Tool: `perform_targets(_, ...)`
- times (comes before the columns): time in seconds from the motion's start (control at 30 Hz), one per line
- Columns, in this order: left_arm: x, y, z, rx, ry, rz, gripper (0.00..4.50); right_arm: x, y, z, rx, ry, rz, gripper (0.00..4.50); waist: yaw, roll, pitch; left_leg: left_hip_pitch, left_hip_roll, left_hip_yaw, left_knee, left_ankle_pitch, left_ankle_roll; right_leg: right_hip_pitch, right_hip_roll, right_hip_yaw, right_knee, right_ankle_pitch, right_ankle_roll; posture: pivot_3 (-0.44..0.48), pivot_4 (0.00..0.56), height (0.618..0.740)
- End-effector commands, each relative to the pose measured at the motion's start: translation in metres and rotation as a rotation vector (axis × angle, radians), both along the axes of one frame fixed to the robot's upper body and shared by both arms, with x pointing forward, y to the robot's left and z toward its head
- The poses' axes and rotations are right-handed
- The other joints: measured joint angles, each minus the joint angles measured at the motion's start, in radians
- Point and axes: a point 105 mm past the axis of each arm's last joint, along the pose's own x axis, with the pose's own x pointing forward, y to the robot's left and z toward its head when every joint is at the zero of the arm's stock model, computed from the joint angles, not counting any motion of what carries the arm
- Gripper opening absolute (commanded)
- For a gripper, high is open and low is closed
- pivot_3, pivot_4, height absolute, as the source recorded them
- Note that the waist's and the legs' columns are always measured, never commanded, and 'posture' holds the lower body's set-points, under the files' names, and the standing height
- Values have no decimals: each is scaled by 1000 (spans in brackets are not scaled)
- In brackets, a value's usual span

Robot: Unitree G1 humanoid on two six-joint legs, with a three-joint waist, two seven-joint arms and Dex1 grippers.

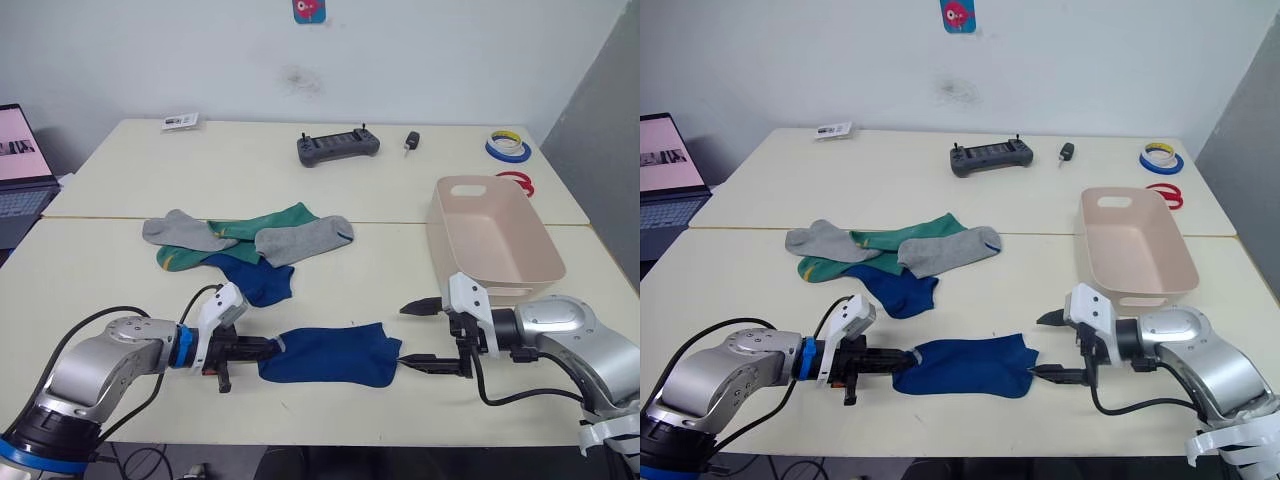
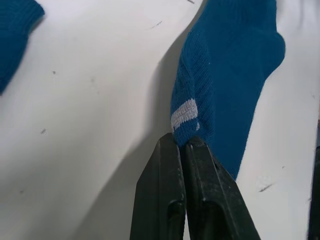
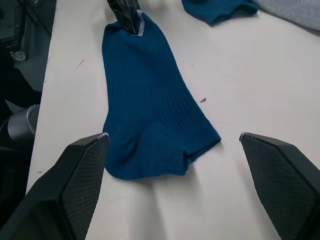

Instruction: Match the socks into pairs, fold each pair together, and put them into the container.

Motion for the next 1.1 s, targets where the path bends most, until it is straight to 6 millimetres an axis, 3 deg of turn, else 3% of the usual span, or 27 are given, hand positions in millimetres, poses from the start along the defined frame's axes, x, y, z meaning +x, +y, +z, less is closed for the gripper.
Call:
perform_targets(0.03, 10, 7, 8, 19, -100, 19, 228, 0, 5, 11, 12, -65, 21, 4499, 0, 0, 0, 0, 0, 0, 0, 0, 0, 0, 0, 0, 0, 0, 0, 0, 150, 740)
perform_targets(0.17, 11, 15, 10, 24, -128, 44, 1323, 0, 5, 11, 12, -70, 19, 4500, 0, 0, 0, 0, 0, 0, 0, 0, 0, 0, 0, 0, 0, 0, 0, 0, 150, 740)
perform_targets(0.43, -9, 48, 32, -11, -154, 168, 3799, 2, 2, 20, 14, -121, 11, 4500, -1, 0, 1, 0, 1, 0, -1, 0, 0, 0, -1, 1, 0, 0, 0, 0, 150, 740)
perform_targets(0.5, -11, 75, 41, -30, -201, 317, 4438, 4, 1, 28, 21, -152, 2, 4500, -1, -1, 1, 0, 0, 0, 0, 0, 0, 0, -1, 1, 0, 0, 0, 0, 150, 740)
perform_targets(0.67, -22, 124, 47, -69, -257, 605, 4478, 7, -3, 45, 36, -202, -15, 4500, -1, 0, 1, 0, 1, -1, 0, 0, 0, 0, -1, 1, -1, 0, 0, 0, 150, 740)
perform_targets(0.73, -26, 134, 47, -93, -267, 681, 4478, 9, -4, 51, 42, -216, -22, 4500, -1, -1, 1, 0, 0, -1, 0, 0, 0, 0, -2, 1, 0, 0, 0, 0, 150, 740)
perform_targets(0.83, -24, 131, 47, -122, -281, 717, 4478, 10, -3, 54, 45, -226, -25, 4500, 2, -2, 1, 0, 0, -1, 0, 0, 0, 0, -3, 0, -1, 0, 0, 0, 150, 740)
perform_targets(1.1, 10, 87, 51, -218, -341, 682, 4478, 11, 1, 55, 41, -243, -32, 4500, 3, -4, 2, 0, 0, -2, 0, 0, 0, 1, -3, 0, -1, 0, 0, 0, 150, 740)
